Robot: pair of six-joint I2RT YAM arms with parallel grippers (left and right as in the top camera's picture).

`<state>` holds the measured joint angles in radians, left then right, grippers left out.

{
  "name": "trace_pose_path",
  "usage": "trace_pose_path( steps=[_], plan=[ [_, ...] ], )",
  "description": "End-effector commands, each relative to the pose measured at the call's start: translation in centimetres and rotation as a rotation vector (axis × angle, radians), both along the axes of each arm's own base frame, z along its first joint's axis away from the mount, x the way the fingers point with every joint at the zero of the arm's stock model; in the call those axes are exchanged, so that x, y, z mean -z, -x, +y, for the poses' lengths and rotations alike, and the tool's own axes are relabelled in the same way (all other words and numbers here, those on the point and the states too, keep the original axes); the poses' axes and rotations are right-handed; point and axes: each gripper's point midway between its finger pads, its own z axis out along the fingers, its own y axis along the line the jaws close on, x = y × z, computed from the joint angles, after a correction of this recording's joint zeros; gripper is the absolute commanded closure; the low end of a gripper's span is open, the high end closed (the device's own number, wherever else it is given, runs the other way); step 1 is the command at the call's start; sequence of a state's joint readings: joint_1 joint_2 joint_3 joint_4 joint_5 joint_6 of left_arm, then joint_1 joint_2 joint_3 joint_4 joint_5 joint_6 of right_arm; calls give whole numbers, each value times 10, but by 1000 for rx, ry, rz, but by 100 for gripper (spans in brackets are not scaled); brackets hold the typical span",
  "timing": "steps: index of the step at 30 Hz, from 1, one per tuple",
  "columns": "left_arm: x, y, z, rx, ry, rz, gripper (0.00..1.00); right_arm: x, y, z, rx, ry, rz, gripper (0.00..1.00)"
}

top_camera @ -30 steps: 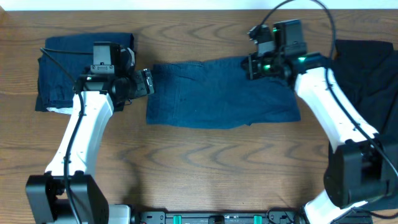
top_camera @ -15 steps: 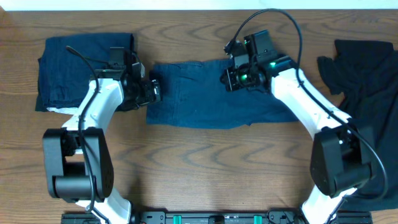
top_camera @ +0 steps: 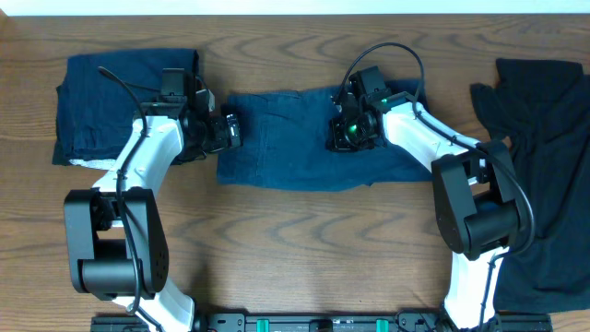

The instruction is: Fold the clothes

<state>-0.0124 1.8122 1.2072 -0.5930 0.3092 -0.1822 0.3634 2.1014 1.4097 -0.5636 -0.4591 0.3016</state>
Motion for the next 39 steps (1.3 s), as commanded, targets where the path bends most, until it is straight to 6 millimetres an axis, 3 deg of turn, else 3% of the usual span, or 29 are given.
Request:
trace_pose_path(
  steps=[1, 8, 13, 23, 28, 39],
  plan=[
    [4, 1, -3, 10, 4, 5, 2, 3, 5, 4, 5, -19, 30, 99],
    [17, -2, -17, 62, -18, 2, 2, 3, 5, 4, 5, -19, 30, 99],
    [35, -8, -12, 62, -103, 7, 2, 4, 5, 4, 5, -19, 31, 99],
    [64, 0, -13, 67, -101, 78, 2, 3, 5, 4, 5, -19, 30, 99],
    [70, 6, -30, 96, -17, 110, 1, 3, 5, 4, 5, -19, 30, 99],
    [71, 11, -46, 150, -22, 112, 13, 3, 5, 4, 5, -19, 31, 99]
  ],
)
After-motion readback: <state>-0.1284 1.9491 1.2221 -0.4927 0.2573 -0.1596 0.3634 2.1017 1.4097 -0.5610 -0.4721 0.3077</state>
